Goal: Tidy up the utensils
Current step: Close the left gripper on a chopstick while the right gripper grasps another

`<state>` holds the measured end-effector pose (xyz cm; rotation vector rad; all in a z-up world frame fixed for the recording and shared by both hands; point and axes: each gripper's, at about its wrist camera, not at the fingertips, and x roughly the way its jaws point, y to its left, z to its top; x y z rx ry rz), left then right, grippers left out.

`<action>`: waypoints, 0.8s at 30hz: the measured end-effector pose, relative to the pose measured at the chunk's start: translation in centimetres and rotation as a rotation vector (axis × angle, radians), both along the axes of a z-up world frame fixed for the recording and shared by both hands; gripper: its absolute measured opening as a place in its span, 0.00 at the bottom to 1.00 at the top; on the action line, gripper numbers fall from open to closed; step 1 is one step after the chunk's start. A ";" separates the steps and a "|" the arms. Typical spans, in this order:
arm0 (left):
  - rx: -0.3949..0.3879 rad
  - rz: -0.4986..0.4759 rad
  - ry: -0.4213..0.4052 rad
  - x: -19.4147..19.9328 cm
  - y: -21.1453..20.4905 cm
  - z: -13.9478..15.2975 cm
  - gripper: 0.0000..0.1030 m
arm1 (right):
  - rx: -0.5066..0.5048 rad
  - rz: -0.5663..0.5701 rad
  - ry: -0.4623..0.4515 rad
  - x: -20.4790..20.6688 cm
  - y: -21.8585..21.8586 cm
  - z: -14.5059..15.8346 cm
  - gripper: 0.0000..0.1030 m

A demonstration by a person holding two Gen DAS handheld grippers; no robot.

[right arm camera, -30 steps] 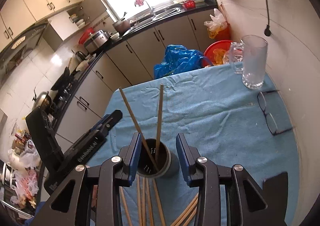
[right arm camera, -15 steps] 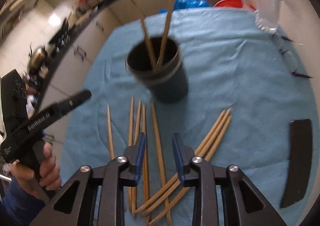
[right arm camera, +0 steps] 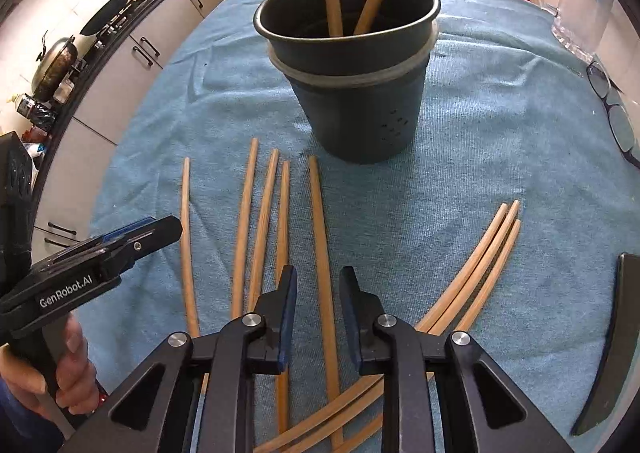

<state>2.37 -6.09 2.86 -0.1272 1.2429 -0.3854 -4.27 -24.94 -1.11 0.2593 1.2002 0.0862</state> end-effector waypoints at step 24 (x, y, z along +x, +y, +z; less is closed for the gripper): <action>0.221 -0.052 -0.062 0.7 -2.5 -0.4 0.06 | -0.069 0.035 0.032 2.0 2.0 -1.2 0.07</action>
